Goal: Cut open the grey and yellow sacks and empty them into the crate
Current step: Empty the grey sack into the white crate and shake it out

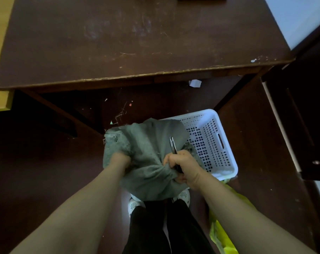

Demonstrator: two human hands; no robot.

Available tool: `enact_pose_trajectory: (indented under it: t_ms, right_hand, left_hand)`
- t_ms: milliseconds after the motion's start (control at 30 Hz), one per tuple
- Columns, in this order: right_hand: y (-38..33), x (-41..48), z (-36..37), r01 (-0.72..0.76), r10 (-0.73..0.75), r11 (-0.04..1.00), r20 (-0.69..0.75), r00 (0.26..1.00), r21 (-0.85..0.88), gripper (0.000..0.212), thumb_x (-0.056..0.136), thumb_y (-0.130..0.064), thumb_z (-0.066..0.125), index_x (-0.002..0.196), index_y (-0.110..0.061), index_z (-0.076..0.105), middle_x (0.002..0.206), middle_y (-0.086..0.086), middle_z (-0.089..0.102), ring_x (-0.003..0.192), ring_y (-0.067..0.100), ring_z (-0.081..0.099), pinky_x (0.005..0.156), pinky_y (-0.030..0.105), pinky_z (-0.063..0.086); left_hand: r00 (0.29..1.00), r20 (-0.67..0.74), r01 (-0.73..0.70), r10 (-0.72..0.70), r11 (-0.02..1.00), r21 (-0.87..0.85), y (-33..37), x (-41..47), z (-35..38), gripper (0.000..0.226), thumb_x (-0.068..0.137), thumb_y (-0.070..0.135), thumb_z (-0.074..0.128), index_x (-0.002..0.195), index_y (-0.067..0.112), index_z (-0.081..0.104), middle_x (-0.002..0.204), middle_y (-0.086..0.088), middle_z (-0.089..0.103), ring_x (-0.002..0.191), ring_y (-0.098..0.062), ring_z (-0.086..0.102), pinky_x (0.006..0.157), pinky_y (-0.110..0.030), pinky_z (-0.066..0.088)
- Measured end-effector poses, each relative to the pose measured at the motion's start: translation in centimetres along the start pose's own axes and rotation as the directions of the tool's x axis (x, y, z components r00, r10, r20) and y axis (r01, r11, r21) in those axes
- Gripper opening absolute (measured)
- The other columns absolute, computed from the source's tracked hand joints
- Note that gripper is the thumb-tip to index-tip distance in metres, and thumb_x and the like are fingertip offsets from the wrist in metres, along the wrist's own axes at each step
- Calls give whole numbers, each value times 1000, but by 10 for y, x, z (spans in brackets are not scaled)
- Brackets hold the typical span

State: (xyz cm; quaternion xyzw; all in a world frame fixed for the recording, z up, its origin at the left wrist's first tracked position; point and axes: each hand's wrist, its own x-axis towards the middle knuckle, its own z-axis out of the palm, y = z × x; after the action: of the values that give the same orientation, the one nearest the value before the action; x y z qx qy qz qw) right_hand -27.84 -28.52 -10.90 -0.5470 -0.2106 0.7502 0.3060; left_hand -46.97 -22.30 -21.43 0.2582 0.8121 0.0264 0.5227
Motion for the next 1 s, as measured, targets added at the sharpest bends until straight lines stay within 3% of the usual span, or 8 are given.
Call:
enact_pose_trajectory:
  t_ms: [100, 267, 400, 500, 600, 667, 767, 1000]
  right_hand:
    - [1, 5, -9, -1, 5, 999, -78, 997, 50, 8, 55, -11, 45, 50, -7, 49, 44, -1, 27, 27, 9, 16, 36, 8, 13]
    - [-6, 12, -18, -20, 16, 999, -110, 994, -36, 25, 80, -17, 53, 56, -14, 46, 44, -1, 31, 30, 9, 17, 37, 15, 10]
    - [-15, 14, -25, 0, -45, 965, -167, 985, -260, 32, 75, -32, 77, 60, -20, 51, 41, -8, 41, 31, 8, 33, 32, 16, 25]
    - [-23, 14, -37, 52, -163, 926, -271, 949, -373, 16, 72, -18, 81, 68, -18, 66, 63, -7, 66, 68, 13, 63, 63, 25, 51]
    - [-32, 12, -50, -36, -215, 822, -368, 905, -569, 14, 77, -12, 76, 68, -19, 67, 73, -4, 66, 77, 14, 62, 80, 35, 52]
    - [-41, 10, -52, -54, -257, 759, -374, 891, -649, 18, 81, -14, 72, 67, -21, 64, 72, -4, 63, 78, 18, 61, 80, 38, 51]
    - [-59, 8, -43, 10, -366, 620, -278, 888, -784, 12, 89, -23, 62, 78, -18, 61, 77, 1, 59, 79, 21, 57, 74, 37, 48]
    - [-64, 8, -42, 37, -451, 556, -264, 853, -830, 11, 93, -24, 56, 89, -15, 60, 90, 6, 62, 87, 22, 58, 76, 33, 46]
  left_hand:
    - [982, -142, 63, -127, 919, -389, 9, -2, -8, 33, 93, 8, 48, 124, -2, 50, 122, -21, 56, 106, -34, 55, 87, -34, 44]
    - [987, 126, 148, -101, 254, -956, 22, -3, -46, 39, 102, 18, 28, 130, 5, 52, 135, -16, 53, 120, -32, 53, 102, -47, 42]
    - [967, 225, 252, -117, 360, -898, 11, -22, -48, 44, 103, 23, 26, 144, 11, 37, 149, -8, 39, 136, -26, 39, 109, -40, 36]
    - [956, 264, 292, -124, 401, -868, 7, -47, -44, 45, 103, 26, 25, 144, 11, 37, 149, -9, 39, 135, -28, 40, 111, -42, 34]
    - [948, 319, 309, -11, 283, -908, 13, -85, -44, 44, 97, 44, 37, 115, 14, 63, 108, -13, 71, 94, -32, 69, 75, -44, 58]
    - [951, 302, 259, 61, 373, -891, 24, -113, -49, 42, 89, 50, 51, 97, 10, 64, 78, -15, 74, 65, -31, 72, 52, -40, 57]
    - [986, 142, 68, 82, 582, -811, 35, -139, -56, 19, 86, 20, 68, 95, 4, 61, 92, -18, 71, 72, -28, 70, 56, -36, 55]
    - [952, -24, -181, 305, 497, -849, 44, -189, -59, 9, 89, 12, 64, 86, 4, 65, 72, -9, 74, 63, -20, 72, 47, -27, 54]
